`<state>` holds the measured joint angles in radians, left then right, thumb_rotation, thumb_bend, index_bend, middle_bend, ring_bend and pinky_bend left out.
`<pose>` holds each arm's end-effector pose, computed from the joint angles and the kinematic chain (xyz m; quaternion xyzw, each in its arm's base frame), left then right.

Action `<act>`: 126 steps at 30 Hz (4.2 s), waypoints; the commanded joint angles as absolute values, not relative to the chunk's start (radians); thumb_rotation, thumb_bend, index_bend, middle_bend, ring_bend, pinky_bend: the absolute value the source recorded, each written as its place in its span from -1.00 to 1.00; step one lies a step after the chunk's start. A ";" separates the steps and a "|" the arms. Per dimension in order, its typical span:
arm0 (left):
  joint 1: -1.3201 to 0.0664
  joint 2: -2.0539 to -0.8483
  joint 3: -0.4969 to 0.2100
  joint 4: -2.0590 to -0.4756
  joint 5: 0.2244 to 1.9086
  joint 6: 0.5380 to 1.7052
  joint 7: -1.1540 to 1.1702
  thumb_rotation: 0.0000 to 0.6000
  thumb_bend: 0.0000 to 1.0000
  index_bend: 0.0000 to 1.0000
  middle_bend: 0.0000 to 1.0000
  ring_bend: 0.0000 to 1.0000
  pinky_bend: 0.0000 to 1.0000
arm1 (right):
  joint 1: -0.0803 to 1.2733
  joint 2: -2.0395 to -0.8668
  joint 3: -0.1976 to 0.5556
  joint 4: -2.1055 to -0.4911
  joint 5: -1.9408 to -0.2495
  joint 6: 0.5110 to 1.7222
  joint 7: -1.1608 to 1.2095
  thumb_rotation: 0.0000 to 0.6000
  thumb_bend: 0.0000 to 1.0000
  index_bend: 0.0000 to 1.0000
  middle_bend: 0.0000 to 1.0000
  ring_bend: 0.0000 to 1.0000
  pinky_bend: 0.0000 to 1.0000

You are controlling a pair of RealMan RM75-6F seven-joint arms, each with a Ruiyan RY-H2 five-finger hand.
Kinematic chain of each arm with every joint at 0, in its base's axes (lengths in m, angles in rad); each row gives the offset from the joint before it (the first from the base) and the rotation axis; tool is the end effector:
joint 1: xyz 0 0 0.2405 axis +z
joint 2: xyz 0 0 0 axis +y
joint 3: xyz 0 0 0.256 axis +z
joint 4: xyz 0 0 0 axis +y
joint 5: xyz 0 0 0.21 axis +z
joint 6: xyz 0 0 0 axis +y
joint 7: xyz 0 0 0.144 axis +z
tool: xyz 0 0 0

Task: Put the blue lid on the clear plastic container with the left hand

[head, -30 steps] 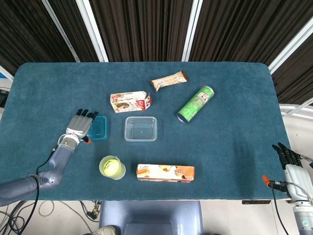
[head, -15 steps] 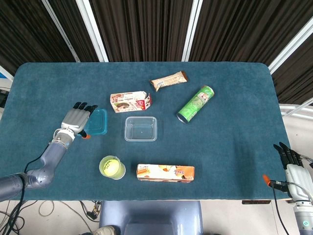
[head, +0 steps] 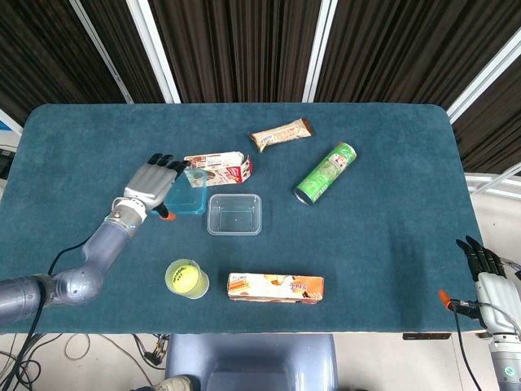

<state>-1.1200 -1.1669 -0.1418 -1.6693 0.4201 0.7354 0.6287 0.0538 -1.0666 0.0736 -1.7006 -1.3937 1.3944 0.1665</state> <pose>-0.1029 0.4072 0.0736 -0.7679 -0.3878 -0.2307 0.4547 -0.3193 -0.1740 0.1639 0.5222 -0.4958 0.4038 0.5643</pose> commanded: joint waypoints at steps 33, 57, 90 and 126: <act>-1.409 -1.498 -0.115 -1.474 0.030 0.803 0.784 1.00 -0.39 -0.80 -0.34 -1.00 -1.00 | 0.051 -1.067 0.083 -1.702 -1.370 1.391 0.164 1.00 -0.42 -0.81 -1.00 -1.00 -1.00; -1.377 -1.546 -0.114 -1.455 0.133 0.806 0.718 1.00 -0.40 -0.78 -0.34 -1.00 -1.00 | 0.051 -1.065 0.085 -1.703 -1.367 1.388 0.166 1.00 -0.42 -0.81 -1.00 -1.00 -1.00; -1.372 -1.556 -0.106 -1.441 0.128 0.797 0.726 1.00 -0.40 -0.77 -0.34 -1.00 -1.00 | 0.051 -1.065 0.088 -1.706 -1.359 1.384 0.165 1.00 -0.42 -0.81 -1.00 -1.00 -1.00; -1.373 -1.591 -0.100 -1.408 0.127 0.815 0.749 1.00 -0.40 -0.77 -0.34 -1.00 -1.00 | 0.050 -1.061 0.088 -1.708 -1.360 1.383 0.171 1.00 -0.42 -0.81 -1.00 -1.00 -1.00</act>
